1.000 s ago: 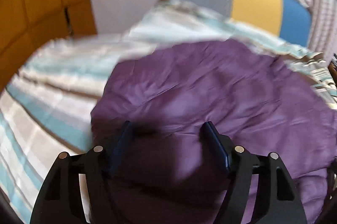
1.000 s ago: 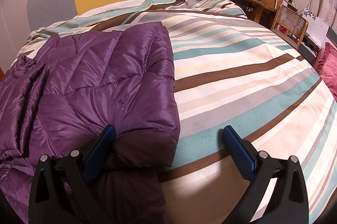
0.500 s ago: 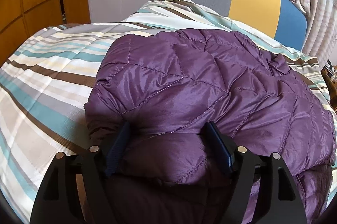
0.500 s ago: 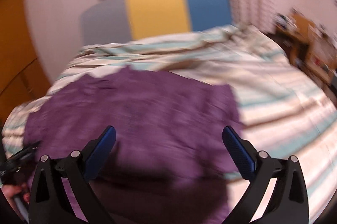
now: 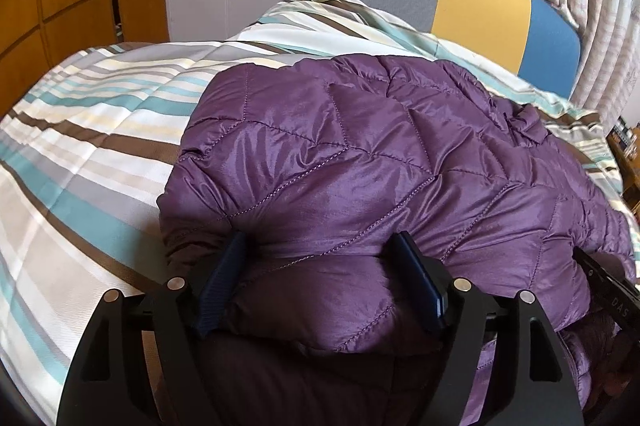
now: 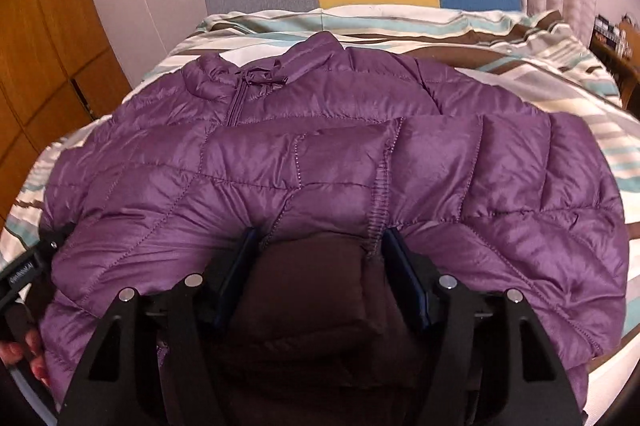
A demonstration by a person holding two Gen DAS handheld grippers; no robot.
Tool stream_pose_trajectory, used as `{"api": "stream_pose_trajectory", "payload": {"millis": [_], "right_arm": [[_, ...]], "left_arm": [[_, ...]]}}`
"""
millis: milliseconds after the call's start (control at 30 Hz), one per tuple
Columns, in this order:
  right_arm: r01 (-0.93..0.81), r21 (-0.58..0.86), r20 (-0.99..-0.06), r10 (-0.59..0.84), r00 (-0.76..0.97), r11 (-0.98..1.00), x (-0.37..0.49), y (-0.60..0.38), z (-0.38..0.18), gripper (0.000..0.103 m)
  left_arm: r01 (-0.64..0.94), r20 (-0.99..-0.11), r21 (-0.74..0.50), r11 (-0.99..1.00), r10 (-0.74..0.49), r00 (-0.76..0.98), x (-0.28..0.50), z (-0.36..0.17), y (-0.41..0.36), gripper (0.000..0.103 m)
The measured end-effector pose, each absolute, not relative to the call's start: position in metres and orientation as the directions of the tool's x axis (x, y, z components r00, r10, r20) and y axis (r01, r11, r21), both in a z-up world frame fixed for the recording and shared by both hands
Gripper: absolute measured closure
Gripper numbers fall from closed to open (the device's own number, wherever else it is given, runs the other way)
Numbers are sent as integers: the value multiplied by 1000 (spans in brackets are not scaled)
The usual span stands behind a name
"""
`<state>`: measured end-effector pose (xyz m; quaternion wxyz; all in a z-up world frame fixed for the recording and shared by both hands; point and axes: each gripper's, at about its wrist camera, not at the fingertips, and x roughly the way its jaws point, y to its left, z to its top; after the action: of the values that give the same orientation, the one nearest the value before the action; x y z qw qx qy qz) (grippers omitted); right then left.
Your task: Fold large clothes
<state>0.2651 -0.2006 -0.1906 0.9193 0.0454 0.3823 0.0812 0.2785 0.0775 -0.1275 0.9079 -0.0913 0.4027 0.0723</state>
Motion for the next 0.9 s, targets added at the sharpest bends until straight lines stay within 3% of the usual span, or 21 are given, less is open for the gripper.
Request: {"api": "stream_pose_trajectory", "payload": {"millis": [67, 267, 433, 533, 633, 900], "right_arm": [[-114, 147, -694, 185, 696, 983, 265, -200, -191, 38], [-115, 137, -692, 178, 699, 984, 267, -196, -189, 37], [-114, 133, -692, 175, 700, 984, 266, -195, -188, 35], [-120, 125, -692, 173, 701, 985, 268, -194, -188, 32], [-117, 106, -693, 158, 704, 987, 269, -191, -189, 32], [-114, 97, -693, 149, 705, 989, 268, -189, -189, 31]], "left_arm": [[-220, -736, -60, 974, 105, 669, 274, -114, 69, 27], [-122, -673, -113, 986, 14, 739, 277, -75, 36, 20], [-129, -747, 42, 991, 117, 655, 322, -112, 24, 19], [-145, -781, -38, 989, 62, 622, 332, -138, 41, 15], [-149, -781, 16, 989, 106, 616, 336, -141, 35, 14], [-156, -778, 9, 988, 104, 620, 331, -137, 37, 10]]}}
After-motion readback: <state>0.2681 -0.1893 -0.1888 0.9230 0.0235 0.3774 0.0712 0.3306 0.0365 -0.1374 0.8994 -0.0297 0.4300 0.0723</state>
